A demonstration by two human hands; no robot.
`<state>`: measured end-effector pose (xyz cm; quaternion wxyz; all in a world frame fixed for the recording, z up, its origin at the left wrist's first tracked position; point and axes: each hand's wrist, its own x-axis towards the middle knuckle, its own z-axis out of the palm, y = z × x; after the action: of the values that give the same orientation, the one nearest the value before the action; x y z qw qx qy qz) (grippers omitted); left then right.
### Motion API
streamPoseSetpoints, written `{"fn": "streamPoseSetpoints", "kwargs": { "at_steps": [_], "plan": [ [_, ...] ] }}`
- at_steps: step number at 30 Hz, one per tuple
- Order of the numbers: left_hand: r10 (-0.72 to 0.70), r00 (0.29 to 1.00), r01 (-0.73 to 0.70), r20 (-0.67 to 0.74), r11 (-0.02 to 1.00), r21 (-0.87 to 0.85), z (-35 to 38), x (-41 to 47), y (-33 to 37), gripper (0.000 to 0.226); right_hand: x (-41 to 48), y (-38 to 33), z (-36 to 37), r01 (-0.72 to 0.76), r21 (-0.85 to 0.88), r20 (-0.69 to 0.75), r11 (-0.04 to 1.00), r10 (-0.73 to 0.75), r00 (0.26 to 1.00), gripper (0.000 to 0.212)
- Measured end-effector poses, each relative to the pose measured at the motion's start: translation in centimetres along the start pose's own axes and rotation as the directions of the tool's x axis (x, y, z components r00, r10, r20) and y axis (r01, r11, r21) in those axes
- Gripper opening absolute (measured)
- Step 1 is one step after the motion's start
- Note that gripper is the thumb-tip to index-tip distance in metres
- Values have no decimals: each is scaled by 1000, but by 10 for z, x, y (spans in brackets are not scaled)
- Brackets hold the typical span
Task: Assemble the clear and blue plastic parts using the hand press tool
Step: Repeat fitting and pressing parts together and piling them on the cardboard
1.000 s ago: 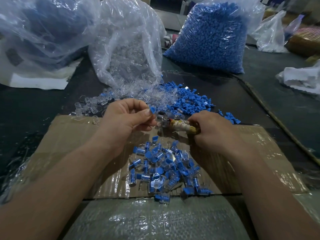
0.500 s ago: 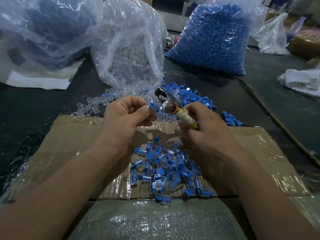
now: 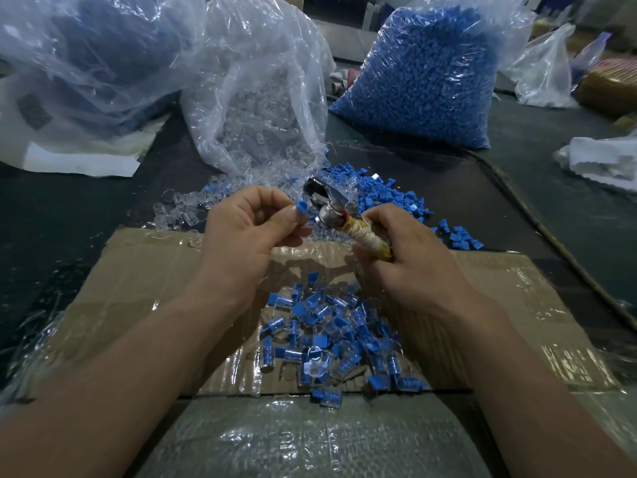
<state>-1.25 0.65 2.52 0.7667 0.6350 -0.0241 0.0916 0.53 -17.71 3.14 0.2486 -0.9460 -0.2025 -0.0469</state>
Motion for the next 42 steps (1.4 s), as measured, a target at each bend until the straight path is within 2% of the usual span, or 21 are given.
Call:
{"fn": "streamPoseSetpoints", "kwargs": {
  "at_steps": [4,14,22,42],
  "plan": [
    [7,1000,-7,2,1000,20,0,1,-1,4,0,0,0,8,-6,9,1000,-8,1000,23],
    [26,1000,-25,-11,998,54,1,0,0,13,2,0,2,15,-10,48,1000,-15,999,21],
    [123,992,-117,-14,970,214,2,-4,1,15,3,-4,5,25,-29,7,999,-25,1000,21],
    [138,989,-114,-59,946,305,2,-5,-2,21,4,-9,4,-11,-66,27,998,13,1000,19]
  ]
}}
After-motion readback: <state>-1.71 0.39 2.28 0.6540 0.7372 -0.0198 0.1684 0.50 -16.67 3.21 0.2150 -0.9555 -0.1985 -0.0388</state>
